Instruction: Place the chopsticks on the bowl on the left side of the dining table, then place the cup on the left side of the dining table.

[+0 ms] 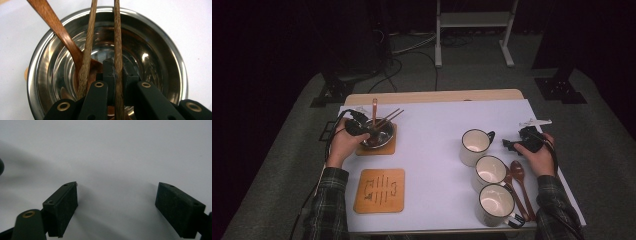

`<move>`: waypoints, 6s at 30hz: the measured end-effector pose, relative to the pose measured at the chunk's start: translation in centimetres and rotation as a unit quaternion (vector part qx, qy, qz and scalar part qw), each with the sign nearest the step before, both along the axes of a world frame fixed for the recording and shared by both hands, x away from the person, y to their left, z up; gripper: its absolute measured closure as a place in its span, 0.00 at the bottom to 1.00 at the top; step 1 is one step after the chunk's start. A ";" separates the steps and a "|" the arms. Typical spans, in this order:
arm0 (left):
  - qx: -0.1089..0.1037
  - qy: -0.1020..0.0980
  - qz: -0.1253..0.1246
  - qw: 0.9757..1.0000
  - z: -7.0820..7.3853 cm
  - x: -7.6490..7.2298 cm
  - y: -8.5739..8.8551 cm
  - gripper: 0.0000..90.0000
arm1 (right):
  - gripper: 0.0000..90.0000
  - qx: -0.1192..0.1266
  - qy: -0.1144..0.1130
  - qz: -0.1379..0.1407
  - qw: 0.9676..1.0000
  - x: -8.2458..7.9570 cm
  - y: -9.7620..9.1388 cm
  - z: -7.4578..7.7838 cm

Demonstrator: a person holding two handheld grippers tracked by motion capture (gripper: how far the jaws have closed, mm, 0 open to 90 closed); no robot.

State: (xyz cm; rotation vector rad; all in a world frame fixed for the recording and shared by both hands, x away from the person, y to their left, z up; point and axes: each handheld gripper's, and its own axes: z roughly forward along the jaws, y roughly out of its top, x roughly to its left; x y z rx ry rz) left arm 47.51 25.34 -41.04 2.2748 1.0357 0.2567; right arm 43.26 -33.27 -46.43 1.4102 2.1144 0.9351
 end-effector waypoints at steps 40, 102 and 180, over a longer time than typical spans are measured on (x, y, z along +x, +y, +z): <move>-0.033 -0.047 0.024 0.998 3.0 -1.2 0.8 0.77 | 0.18 0.000 0.000 0.000 1.000 0.0 0.0 0.0; -0.029 -0.018 0.030 0.999 3.1 -1.8 0.6 1.00 | 0.18 0.001 0.000 0.000 1.000 0.0 0.0 0.0; 0.008 0.005 -0.014 1.000 1.0 4.1 -9.0 1.00 | 0.18 0.002 0.000 0.000 1.000 0.0 0.0 0.0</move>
